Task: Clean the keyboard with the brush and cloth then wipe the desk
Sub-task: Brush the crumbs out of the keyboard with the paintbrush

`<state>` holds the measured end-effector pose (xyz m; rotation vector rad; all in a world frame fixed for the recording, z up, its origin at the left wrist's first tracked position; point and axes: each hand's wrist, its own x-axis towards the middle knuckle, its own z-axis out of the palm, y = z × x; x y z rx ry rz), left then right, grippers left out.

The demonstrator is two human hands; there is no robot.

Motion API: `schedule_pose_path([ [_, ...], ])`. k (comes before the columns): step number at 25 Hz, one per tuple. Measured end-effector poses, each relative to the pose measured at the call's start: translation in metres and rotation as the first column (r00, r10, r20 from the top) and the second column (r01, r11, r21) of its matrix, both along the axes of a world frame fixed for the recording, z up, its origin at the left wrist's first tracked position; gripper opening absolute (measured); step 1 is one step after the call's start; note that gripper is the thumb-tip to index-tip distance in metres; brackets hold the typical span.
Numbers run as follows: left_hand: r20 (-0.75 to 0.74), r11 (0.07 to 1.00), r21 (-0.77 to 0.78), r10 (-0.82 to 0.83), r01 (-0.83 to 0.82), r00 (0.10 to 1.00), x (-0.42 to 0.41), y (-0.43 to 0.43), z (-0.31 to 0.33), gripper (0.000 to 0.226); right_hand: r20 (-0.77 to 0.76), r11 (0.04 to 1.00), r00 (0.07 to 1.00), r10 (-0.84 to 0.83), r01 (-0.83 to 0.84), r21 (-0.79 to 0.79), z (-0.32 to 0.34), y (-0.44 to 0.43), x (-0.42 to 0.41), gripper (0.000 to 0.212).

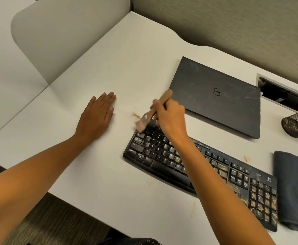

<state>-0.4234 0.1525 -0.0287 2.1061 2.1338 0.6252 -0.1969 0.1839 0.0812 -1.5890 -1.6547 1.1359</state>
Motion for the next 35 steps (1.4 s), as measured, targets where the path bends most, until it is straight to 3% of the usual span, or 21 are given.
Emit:
schedule_pose_path([
  [2,-0.004,1.000,-0.003,-0.002,0.002,1.000,0.000,0.000,0.000,0.055,0.035,0.980,0.981,0.191,-0.188,-0.059,0.000,-0.007,-0.002,0.029],
  [5,-0.001,1.000,-0.008,0.000,0.000,1.000,0.001,0.000,0.000,0.055,-0.074,0.997,0.995,0.060,-0.056,0.046,0.005,-0.004,0.005,0.025],
  [7,0.000,1.000,-0.007,0.003,-0.003,1.000,0.001,0.000,0.000,0.056,-0.025,0.994,1.000,0.014,-0.012,0.104,0.007,0.000,0.009,0.026],
  [11,-0.012,1.000,-0.009,-0.002,0.002,1.000,0.000,0.000,-0.001,0.056,0.145,0.995,0.986,0.080,-0.087,0.043,0.010,0.003,0.016,0.034],
  [14,-0.002,1.000,-0.006,0.000,0.000,1.000,-0.001,0.000,-0.002,0.055,0.073,0.998,0.997,-0.030,0.027,0.053,0.010,-0.001,0.015,0.035],
  [18,-0.002,1.000,0.001,0.002,-0.002,1.000,0.000,0.000,-0.001,0.054,0.096,0.995,0.995,0.009,0.001,-0.099,0.009,-0.006,0.016,0.033],
  [22,-0.003,1.000,-0.001,-0.001,0.001,1.000,-0.001,0.000,-0.002,0.055,0.084,0.991,0.989,-0.125,0.128,-0.034,0.007,-0.010,0.011,0.035],
  [24,-0.003,1.000,-0.006,-0.001,0.001,1.000,-0.001,0.000,-0.001,0.056,0.140,0.992,0.989,-0.043,0.059,-0.109,0.008,-0.011,0.008,0.034],
  [26,-0.005,1.000,-0.002,0.000,0.000,1.000,0.000,0.000,-0.001,0.056,0.095,0.979,0.995,0.013,0.007,-0.201,0.016,-0.005,0.011,0.033],
  [30,-0.004,1.000,-0.003,-0.006,0.006,1.000,0.000,0.000,-0.001,0.056,0.064,0.993,0.991,-0.118,0.118,-0.005,0.025,0.000,0.006,0.036],
  [31,-0.003,1.000,-0.005,-0.008,0.008,1.000,-0.001,0.000,-0.001,0.056,0.119,0.997,0.990,-0.079,0.079,0.002,0.024,-0.003,0.002,0.037],
  [33,0.004,1.000,-0.012,-0.006,0.006,1.000,-0.001,0.000,-0.001,0.055,0.235,0.978,0.958,0.165,-0.129,-0.164,0.020,-0.012,-0.004,0.037],
  [35,0.004,1.000,-0.013,0.000,0.000,1.000,0.000,0.000,-0.001,0.053,0.200,0.924,0.928,0.315,-0.252,-0.289,0.016,-0.019,-0.004,0.037],
])
